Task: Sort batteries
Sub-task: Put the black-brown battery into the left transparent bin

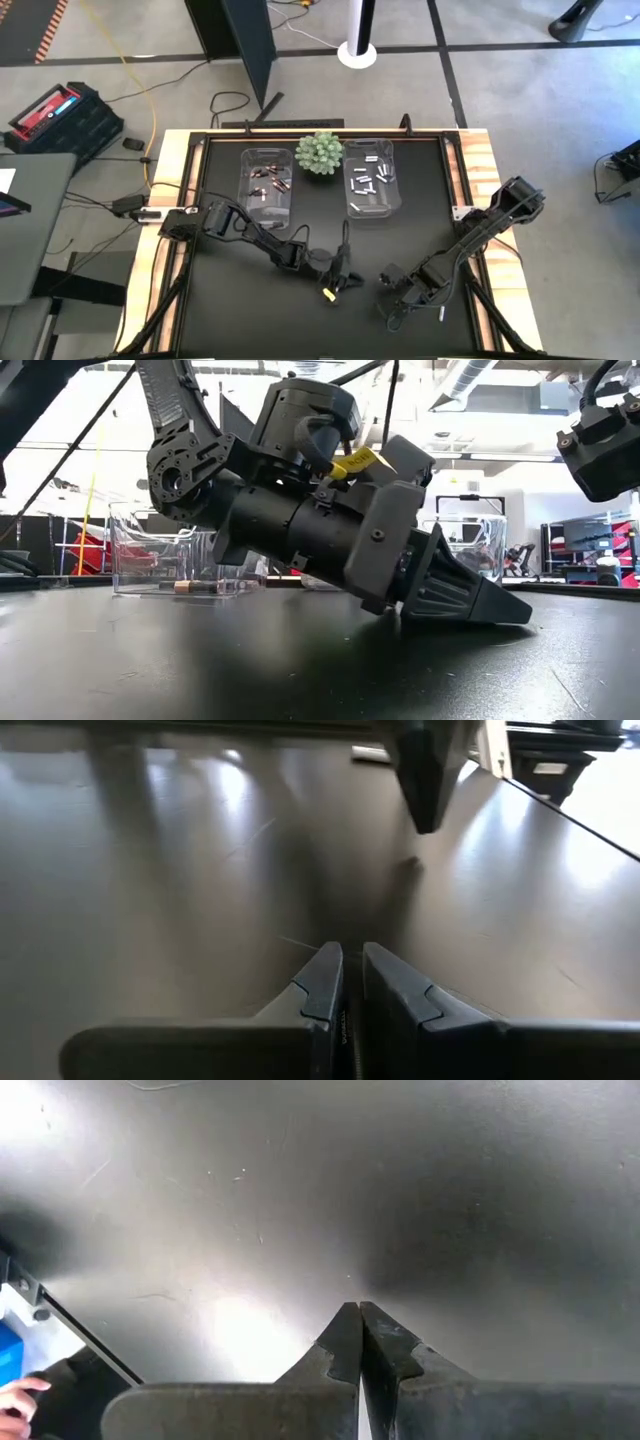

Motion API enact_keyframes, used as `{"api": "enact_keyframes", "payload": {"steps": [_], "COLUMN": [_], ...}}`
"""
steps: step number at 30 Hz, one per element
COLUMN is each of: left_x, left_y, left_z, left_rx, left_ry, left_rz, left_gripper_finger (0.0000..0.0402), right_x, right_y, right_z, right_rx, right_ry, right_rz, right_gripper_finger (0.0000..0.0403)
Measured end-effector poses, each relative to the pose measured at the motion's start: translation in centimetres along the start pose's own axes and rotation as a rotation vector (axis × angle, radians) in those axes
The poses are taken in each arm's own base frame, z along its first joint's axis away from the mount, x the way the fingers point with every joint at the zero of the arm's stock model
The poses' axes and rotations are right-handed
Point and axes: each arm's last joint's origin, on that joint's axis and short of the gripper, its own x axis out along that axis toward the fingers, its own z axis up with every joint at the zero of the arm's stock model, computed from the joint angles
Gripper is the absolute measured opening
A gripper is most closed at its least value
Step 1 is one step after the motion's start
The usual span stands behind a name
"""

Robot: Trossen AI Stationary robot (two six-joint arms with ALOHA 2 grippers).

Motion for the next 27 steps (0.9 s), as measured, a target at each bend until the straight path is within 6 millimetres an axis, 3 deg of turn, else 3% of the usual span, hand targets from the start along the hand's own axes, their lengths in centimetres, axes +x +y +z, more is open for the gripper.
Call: {"api": "enact_keyframes", "payload": {"steps": [15,27], "left_x": [-0.1,0.7], "left_y": [0.6,1.3], "left_z": [0.3,1.8], "left_rx": [-0.036,-0.041], "left_ry": [-0.017,-0.029], "left_rz": [0.118,0.148], "left_gripper_finger": [0.0028,0.0028], "right_x": [0.0,0.0], "right_y": [0.0,0.0], "right_z": [0.0,0.0], "right_rx": [-0.040,-0.072], "right_ry": [0.000,-0.001], "right_rz": [0.000,-0.001], "right_gripper_finger": [0.0020,0.0020]}}
